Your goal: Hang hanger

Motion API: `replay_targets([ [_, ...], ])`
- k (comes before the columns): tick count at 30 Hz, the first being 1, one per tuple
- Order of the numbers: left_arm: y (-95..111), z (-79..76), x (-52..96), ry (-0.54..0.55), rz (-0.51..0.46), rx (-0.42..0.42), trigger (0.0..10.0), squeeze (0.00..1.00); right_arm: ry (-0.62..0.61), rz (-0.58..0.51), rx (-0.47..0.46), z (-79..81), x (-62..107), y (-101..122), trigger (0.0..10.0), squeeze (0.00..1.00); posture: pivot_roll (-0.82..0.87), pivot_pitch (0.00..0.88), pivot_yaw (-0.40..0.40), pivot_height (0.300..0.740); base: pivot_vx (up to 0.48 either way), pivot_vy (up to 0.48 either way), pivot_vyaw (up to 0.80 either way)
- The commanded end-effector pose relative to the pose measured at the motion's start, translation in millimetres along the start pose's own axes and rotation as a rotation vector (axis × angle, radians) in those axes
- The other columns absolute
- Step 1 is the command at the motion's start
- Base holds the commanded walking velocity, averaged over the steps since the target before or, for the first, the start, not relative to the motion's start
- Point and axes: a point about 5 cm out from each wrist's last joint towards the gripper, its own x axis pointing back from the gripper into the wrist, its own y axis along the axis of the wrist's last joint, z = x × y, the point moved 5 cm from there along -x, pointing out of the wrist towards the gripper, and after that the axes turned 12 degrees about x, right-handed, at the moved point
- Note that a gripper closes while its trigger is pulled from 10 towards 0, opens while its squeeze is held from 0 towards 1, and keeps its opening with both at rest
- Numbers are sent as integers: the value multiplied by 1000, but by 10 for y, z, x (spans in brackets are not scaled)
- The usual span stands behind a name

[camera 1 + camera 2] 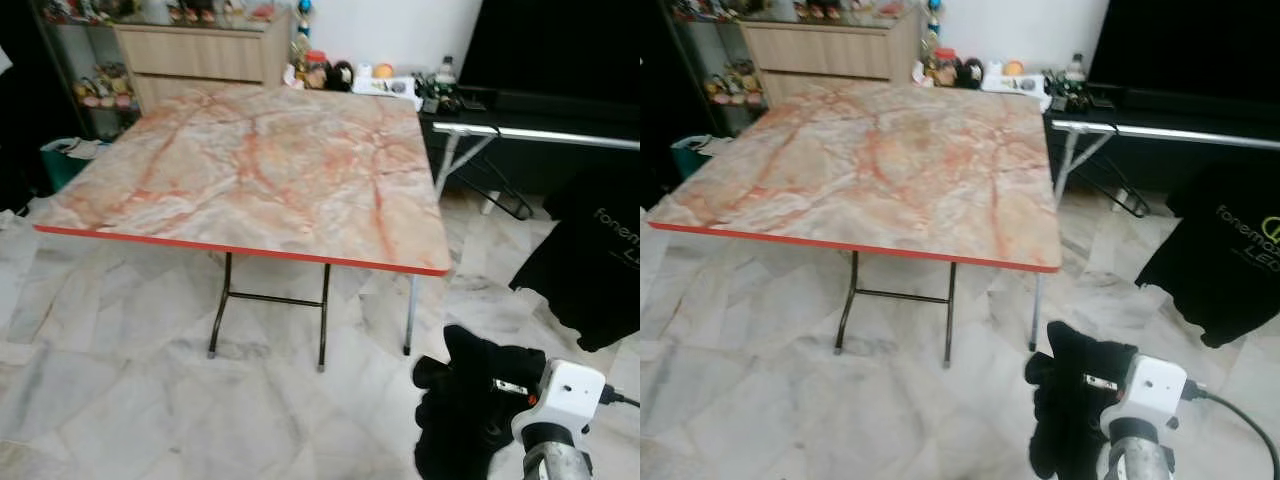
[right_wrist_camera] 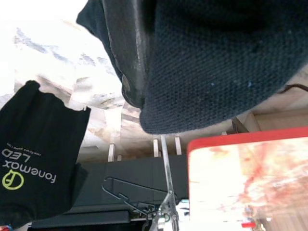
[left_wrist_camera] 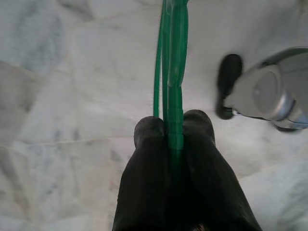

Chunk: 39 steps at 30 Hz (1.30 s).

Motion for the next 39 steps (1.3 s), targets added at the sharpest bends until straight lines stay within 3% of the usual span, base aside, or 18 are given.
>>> replay_targets([
  [1,-72,-7,3,1,17,0,10000,0,-28,-24,3,-99,-2,58,10000,0,12,38,8,740,0,304,0],
  [6,-70,-15,-2,12,19,-23,10000,0,-26,-29,2,-96,-14,65,10000,0,11,27,6,740,0,0,0],
  [25,102,-21,-10,-11,-10,8,10000,0,-37,-57,12,-85,-27,116,10000,0,12,17,12,740,0,0,0],
  [29,168,-17,-11,-16,-22,13,10000,0,-33,-50,33,-94,-22,118,10000,0,12,32,10,740,0,0,0],
  [33,192,-9,-10,-18,-23,17,10000,0,-47,-105,123,-135,-14,219,10000,0,18,48,2,740,0,0,600],
  [39,196,-31,-14,-25,-19,22,10000,0,-29,-102,84,-87,-61,247,10000,0,21,61,-6,740,40,0,267],
])
